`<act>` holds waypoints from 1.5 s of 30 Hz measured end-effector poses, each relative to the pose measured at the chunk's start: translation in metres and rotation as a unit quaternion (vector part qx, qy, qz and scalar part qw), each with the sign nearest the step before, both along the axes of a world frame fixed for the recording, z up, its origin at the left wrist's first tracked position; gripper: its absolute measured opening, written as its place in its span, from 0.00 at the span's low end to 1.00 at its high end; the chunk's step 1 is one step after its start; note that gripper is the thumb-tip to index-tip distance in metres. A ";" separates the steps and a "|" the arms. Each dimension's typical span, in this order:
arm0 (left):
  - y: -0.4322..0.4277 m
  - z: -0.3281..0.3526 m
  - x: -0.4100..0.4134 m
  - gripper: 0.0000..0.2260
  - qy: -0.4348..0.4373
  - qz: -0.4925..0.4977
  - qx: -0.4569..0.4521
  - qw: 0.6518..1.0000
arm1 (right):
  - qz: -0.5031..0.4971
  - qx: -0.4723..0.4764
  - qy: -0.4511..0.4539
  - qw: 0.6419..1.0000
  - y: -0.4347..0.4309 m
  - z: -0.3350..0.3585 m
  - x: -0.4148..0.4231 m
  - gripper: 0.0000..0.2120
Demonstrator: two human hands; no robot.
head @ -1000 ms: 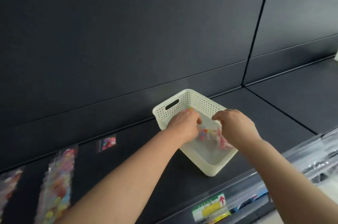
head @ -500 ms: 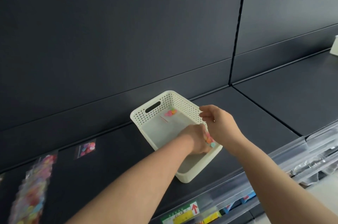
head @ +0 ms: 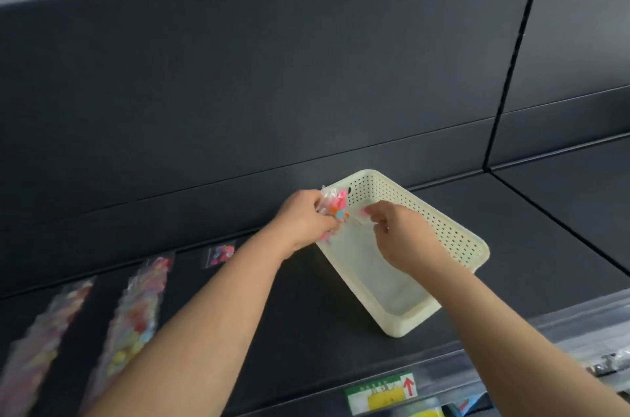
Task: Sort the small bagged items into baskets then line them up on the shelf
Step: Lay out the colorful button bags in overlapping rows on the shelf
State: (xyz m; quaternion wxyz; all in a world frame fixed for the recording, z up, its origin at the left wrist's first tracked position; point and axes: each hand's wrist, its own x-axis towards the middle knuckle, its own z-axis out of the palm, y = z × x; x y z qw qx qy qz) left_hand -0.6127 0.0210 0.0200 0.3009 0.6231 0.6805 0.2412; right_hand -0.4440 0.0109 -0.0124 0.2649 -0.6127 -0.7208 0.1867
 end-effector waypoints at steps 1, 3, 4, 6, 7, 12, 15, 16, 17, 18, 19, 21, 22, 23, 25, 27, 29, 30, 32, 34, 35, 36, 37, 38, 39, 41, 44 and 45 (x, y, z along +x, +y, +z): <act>-0.006 0.001 -0.016 0.09 0.002 0.019 -0.002 1.000 | 0.020 0.003 -0.018 1.000 -0.001 -0.001 -0.012 0.17; -0.018 -0.002 -0.042 0.09 0.009 0.046 -0.026 0.999 | 0.053 0.010 -0.052 0.997 -0.004 -0.002 -0.033 0.16; -0.024 -0.008 -0.054 0.09 0.015 0.052 -0.048 0.997 | 0.064 0.016 -0.071 0.995 -0.006 -0.003 -0.043 0.16; -0.035 -0.025 -0.070 0.10 0.053 0.060 -0.099 0.992 | 0.076 0.030 -0.116 0.990 -0.010 -0.005 -0.058 0.17; -0.040 -0.032 -0.073 0.11 0.080 0.064 -0.119 0.988 | 0.076 0.036 -0.134 0.987 -0.011 -0.006 -0.063 0.18; -0.047 -0.041 -0.073 0.27 0.160 0.060 -0.156 0.973 | 0.062 0.006 -0.122 0.991 -0.015 -0.015 -0.066 0.18; -0.036 -0.021 -0.060 0.28 0.255 0.084 -0.029 0.963 | 0.051 -0.015 -0.114 0.992 -0.018 -0.020 -0.057 0.16; -0.031 -0.013 -0.052 0.24 0.242 0.090 0.036 0.966 | 0.047 -0.020 -0.113 0.992 -0.019 -0.021 -0.054 0.16; -0.025 -0.007 -0.042 0.18 0.209 0.087 0.099 0.969 | 0.044 -0.024 -0.109 0.993 -0.020 -0.021 -0.051 0.15; -0.016 -0.003 -0.031 0.12 0.169 0.072 0.139 0.973 | 0.039 -0.031 -0.104 0.993 -0.021 -0.022 -0.046 0.14; -0.008 0.000 -0.019 0.09 0.137 0.050 0.153 0.977 | 0.037 -0.039 -0.103 0.993 -0.021 -0.022 -0.042 0.13; 0.012 -0.002 0.009 0.10 0.136 -0.022 0.113 0.984 | 0.049 -0.063 -0.119 0.990 -0.023 -0.021 -0.031 0.10; 0.020 -0.004 0.021 0.11 0.164 -0.063 0.081 0.981 | 0.061 -0.078 -0.127 0.987 -0.023 -0.021 -0.026 0.09; 0.030 -0.009 0.036 0.11 0.197 -0.100 0.050 0.974 | 0.072 -0.094 -0.130 0.984 -0.024 -0.021 -0.019 0.09; 0.050 -0.024 0.055 0.09 0.246 -0.138 -0.005 0.959 | 0.092 -0.111 -0.127 0.981 -0.027 -0.021 -0.009 0.12; 0.066 -0.042 0.072 0.13 0.291 -0.161 -0.042 0.942 | 0.083 -0.109 -0.111 0.984 -0.028 -0.023 0.002 0.17; 0.076 -0.056 0.086 0.16 0.337 -0.176 -0.052 0.923 | 0.063 -0.103 -0.098 0.988 -0.027 -0.024 0.016 0.20; 0.079 -0.059 0.091 0.14 0.355 -0.178 -0.044 0.917 | 0.056 -0.103 -0.097 0.988 -0.026 -0.025 0.022 0.21; 0.082 -0.061 0.098 0.11 0.369 -0.174 -0.017 0.913 | 0.056 -0.102 -0.099 0.988 -0.023 -0.025 0.031 0.20; 0.085 -0.060 0.103 0.07 0.360 -0.169 0.006 0.917 | 0.058 -0.105 -0.097 0.988 -0.021 -0.025 0.039 0.19; 0.085 -0.059 0.103 0.06 0.351 -0.167 0.012 0.921 | 0.062 -0.107 -0.097 0.988 -0.019 -0.025 0.040 0.18; 0.085 -0.056 0.102 0.05 0.339 -0.161 0.018 0.927 | 0.066 -0.107 -0.099 0.987 -0.018 -0.024 0.041 0.17; 0.085 -0.052 0.101 0.05 0.321 -0.153 0.026 0.934 | 0.068 -0.106 -0.102 0.987 -0.017 -0.023 0.042 0.16; 0.083 -0.045 0.099 0.05 0.293 -0.142 0.038 0.945 | 0.067 -0.103 -0.107 0.987 -0.015 -0.023 0.042 0.15; 0.080 -0.037 0.098 0.06 0.260 -0.129 0.057 0.955 | 0.060 -0.095 -0.114 0.987 -0.012 -0.023 0.042 0.14; 0.071 -0.018 0.093 0.07 0.198 -0.104 0.098 0.970 | 0.037 -0.079 -0.140 0.986 -0.006 -0.022 0.044 0.13; 0.055 0.002 0.078 0.05 0.148 -0.079 0.153 0.974 | -0.007 -0.073 -0.174 0.982 0.003 -0.016 0.049 0.12; 0.050 0.006 0.069 0.05 0.137 -0.062 0.166 0.975 | -0.018 -0.066 -0.183 0.981 0.004 -0.013 0.047 0.13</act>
